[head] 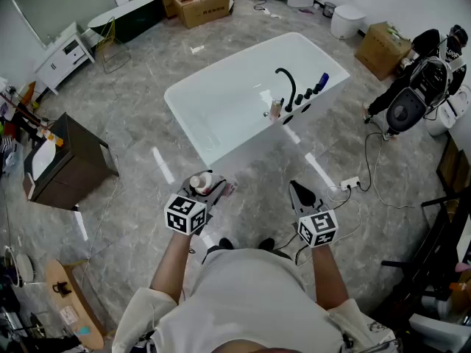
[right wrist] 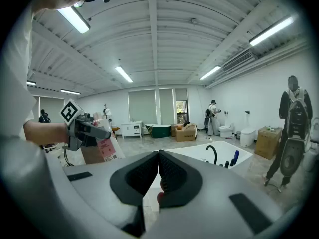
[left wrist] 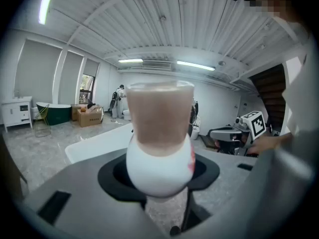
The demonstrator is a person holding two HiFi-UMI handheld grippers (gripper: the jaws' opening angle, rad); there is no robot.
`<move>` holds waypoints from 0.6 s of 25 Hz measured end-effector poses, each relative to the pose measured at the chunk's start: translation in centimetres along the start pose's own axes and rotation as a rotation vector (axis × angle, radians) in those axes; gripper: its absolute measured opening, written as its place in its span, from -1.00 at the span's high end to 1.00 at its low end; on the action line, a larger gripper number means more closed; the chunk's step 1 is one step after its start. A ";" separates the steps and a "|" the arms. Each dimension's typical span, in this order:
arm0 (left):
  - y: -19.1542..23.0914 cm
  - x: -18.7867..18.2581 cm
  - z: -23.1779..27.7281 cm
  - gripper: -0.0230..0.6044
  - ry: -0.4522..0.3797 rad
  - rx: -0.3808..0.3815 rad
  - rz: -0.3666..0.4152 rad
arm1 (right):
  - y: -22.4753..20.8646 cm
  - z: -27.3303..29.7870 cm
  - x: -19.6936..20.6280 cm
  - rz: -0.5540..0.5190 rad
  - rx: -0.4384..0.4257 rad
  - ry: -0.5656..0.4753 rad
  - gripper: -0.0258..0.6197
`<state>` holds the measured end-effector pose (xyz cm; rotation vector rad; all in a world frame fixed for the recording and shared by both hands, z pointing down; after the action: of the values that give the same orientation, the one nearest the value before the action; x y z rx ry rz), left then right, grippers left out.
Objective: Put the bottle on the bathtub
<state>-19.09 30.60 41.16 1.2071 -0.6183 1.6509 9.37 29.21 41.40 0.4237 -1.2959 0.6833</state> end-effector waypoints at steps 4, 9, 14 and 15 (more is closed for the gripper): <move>-0.3 0.0 -0.3 0.24 0.002 -0.006 0.005 | 0.1 -0.3 -0.3 -0.003 -0.008 -0.004 0.83; -1.2 0.0 -0.3 0.24 0.001 -0.012 0.002 | 0.3 -1.0 -0.4 -0.018 -0.031 -0.013 0.83; -2.5 0.4 -0.2 0.24 0.001 -0.010 -0.003 | -0.1 -1.8 0.0 0.000 -0.020 -0.026 0.83; -2.8 0.4 -0.2 0.24 0.001 -0.010 -0.004 | -0.2 -2.0 0.0 0.006 -0.021 -0.028 0.83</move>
<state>-16.67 32.09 41.08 1.1998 -0.6226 1.6436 10.98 30.40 40.97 0.4139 -1.3305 0.6700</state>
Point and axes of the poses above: the fingertips, and each gripper's own axes: z forward along the fingers, y to its left, x out of its underside, the point moved 6 cm from there along -z, backward along the fingers, and after that the axes turned 6 degrees about -x, right-handed, at the moved point
